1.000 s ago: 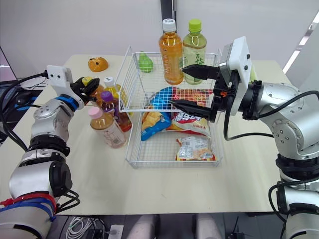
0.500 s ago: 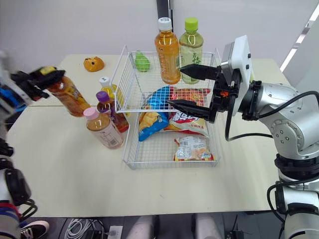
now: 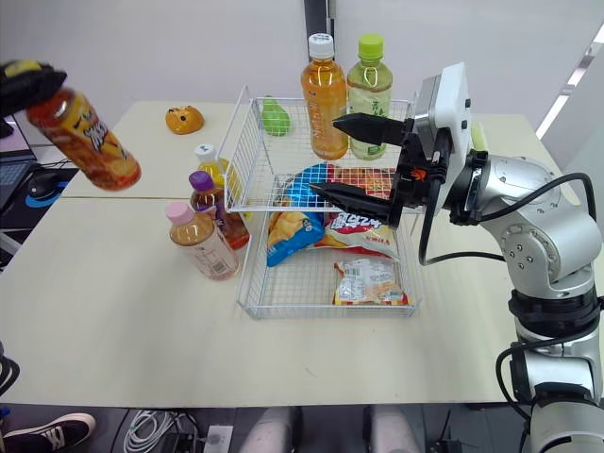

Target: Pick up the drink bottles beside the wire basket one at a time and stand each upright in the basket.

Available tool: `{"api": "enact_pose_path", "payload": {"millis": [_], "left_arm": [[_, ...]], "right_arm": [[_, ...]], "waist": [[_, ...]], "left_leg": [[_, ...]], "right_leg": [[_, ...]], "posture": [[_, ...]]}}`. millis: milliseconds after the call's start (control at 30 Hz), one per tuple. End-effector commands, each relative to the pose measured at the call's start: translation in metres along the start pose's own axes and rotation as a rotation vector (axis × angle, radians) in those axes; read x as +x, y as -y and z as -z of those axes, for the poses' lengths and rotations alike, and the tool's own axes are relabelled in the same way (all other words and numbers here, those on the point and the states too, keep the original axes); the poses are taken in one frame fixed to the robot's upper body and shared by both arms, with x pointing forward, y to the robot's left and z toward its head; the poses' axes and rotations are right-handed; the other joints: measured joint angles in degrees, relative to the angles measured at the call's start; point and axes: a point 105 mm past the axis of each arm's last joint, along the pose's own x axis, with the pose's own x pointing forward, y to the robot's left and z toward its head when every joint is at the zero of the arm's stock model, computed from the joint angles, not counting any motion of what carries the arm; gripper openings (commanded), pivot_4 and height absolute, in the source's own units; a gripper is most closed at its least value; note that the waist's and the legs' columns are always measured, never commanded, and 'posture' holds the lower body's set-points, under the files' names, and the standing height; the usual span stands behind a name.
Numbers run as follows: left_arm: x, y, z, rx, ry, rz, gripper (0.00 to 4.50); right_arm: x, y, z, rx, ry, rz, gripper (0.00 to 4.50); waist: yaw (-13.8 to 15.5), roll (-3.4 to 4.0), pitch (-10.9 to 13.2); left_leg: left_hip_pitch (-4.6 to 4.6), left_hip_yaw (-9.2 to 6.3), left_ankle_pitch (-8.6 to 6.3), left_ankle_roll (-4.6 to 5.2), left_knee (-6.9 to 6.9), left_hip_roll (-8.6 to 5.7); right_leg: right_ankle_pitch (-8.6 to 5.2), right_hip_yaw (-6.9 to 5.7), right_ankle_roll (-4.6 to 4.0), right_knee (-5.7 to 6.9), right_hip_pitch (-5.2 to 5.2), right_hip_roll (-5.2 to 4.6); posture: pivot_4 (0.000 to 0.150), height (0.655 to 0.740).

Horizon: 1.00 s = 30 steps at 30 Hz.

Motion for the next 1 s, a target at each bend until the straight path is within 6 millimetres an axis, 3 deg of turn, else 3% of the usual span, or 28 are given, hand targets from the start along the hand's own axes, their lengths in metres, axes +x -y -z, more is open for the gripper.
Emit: {"api": "enact_pose_path", "payload": {"millis": [33, 267, 367, 433, 633, 1000], "left_arm": [[0.002, 0.015, -0.048, 0.11, 0.073, 0.052, 1.37], [0.025, 0.036, -0.081, 0.141, 0.146, 0.175, 1.37], [0.05, 0.052, -0.092, 0.168, 0.195, 0.252, 1.37], [0.073, 0.06, -0.093, 0.2, 0.218, 0.268, 1.37], [0.111, 0.069, -0.096, 0.184, 0.302, 0.257, 1.37], [0.153, 0.09, -0.07, 0.113, 0.29, 0.319, 1.37]], "right_arm": [[0.0, 0.001, -0.013, -0.054, 0.035, 0.003, 4.5], [-0.004, 0.004, -0.012, -0.053, 0.03, 0.026, 4.5], [-0.008, 0.007, -0.011, -0.069, 0.016, 0.067, 4.5], [-0.011, 0.006, -0.01, -0.078, 0.003, 0.084, 4.5], [-0.019, 0.006, -0.015, -0.075, -0.008, 0.135, 4.5], [-0.031, 0.001, -0.011, -0.079, -0.068, 0.206, 4.5]], "waist": [[-0.07, 0.0, 0.0], [-0.09, 0.02, 0.02], [0.18, 0.02, 0.02], [0.52, 0.0, 0.02], [-0.08, 0.01, 0.03], [-0.4, 0.02, 0.04]], "left_leg": [[0.01, 0.01, 0.0, 0.0, -0.01, 0.0], [0.01, 0.04, 0.0, 0.0, -0.01, -0.01], [0.0, 0.03, 0.0, 0.0, 0.0, -0.01], [-0.02, -0.01, 0.0, 0.0, 0.03, -0.01], [-0.05, 0.05, 0.0, 0.0, 0.0, -0.04], [-0.4, 0.08, 0.0, 0.01, 0.03, -0.05]], "right_leg": [[0.0, 0.01, 0.0, 0.0, 0.0, 0.0], [-0.02, 0.04, 0.02, 0.01, -0.03, 0.03], [-0.04, 0.01, 0.07, 0.02, -0.03, 0.04], [-0.05, -0.03, 0.07, 0.01, 0.0, 0.02], [-0.01, 0.03, 0.04, 0.01, -0.07, -0.06], [0.0, 0.06, 0.01, 0.07, -0.44, 0.02]], "posture": [[0.15, 0.74], [0.15, 0.74], [0.15, 0.74], [0.15, 0.74], [0.15, 0.74], [0.15, 0.74]]}}
